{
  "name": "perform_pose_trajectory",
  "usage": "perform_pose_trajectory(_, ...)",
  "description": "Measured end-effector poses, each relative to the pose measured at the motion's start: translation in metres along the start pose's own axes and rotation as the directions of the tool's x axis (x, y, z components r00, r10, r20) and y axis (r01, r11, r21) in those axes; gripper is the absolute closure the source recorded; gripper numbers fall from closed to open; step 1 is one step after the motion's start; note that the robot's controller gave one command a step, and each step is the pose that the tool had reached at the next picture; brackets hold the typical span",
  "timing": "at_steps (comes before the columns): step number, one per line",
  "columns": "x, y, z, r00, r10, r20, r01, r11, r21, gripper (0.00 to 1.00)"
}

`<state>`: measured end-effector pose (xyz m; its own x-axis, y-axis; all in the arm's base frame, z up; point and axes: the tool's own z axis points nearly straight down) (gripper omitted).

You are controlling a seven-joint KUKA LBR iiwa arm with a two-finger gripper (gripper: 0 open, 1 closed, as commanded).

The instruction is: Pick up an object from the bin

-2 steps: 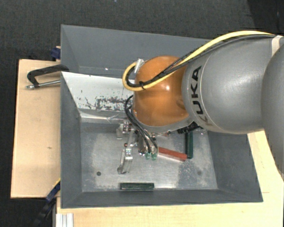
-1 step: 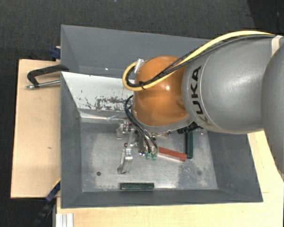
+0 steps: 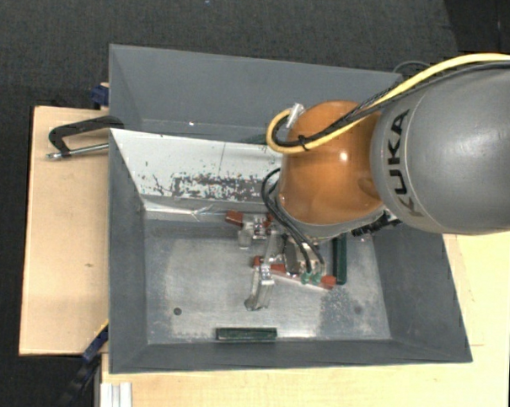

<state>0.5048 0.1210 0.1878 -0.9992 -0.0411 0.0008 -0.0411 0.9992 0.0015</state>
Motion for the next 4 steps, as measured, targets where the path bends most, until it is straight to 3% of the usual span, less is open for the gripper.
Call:
perform_pose_trajectory(1,0.001,-0.016,0.057,1.0,0.028,0.007,-0.028,1.0,0.0,0.0)
perform_pose_trajectory(2,0.007,-0.012,0.109,0.999,0.052,-0.007,-0.052,0.999,0.001,0.0)
perform_pose_trajectory(4,0.001,-0.09,0.112,0.985,-0.175,0.0,0.175,0.985,0.003,0.0)
